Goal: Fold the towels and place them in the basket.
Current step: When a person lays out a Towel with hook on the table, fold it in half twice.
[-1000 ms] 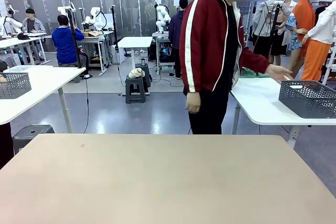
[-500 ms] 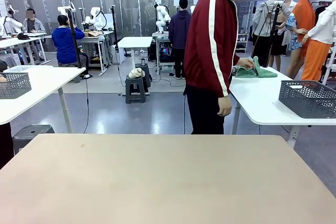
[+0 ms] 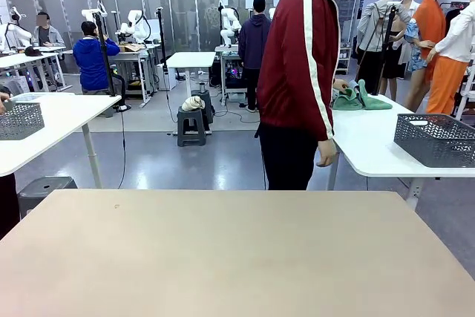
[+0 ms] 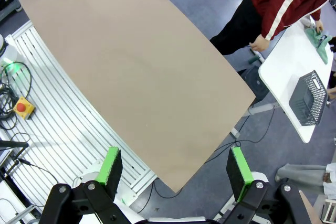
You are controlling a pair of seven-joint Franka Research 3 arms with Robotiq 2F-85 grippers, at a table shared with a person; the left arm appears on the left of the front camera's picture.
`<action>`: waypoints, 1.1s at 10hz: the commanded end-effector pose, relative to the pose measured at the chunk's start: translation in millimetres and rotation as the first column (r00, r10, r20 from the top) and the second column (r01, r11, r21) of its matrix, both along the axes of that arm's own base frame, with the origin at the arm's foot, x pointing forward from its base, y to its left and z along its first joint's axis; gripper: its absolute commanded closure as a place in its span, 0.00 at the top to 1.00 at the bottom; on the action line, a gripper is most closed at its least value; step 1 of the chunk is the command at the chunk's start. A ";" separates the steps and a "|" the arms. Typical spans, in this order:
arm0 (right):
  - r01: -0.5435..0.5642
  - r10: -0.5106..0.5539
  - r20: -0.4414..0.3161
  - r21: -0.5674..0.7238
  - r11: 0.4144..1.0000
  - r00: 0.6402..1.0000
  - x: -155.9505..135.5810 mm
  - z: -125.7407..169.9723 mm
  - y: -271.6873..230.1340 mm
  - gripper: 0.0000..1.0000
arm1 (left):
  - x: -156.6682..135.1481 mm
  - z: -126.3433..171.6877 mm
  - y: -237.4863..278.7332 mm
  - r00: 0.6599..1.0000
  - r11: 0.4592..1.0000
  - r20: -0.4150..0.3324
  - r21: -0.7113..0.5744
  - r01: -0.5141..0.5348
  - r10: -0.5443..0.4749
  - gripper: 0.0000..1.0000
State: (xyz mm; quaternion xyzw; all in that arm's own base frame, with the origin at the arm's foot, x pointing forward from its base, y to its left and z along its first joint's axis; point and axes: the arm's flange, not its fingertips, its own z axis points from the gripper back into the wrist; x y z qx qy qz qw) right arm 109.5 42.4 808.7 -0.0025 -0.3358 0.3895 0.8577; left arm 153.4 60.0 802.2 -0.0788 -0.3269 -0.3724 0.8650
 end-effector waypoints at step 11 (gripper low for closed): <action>-0.004 0.004 0.007 0.003 1.000 1.000 -9.5 -1.3 -3.3 1.00 | -1.4 1.3 -0.6 1.000 1.000 0.001 0.001 0.000 0.000 1.00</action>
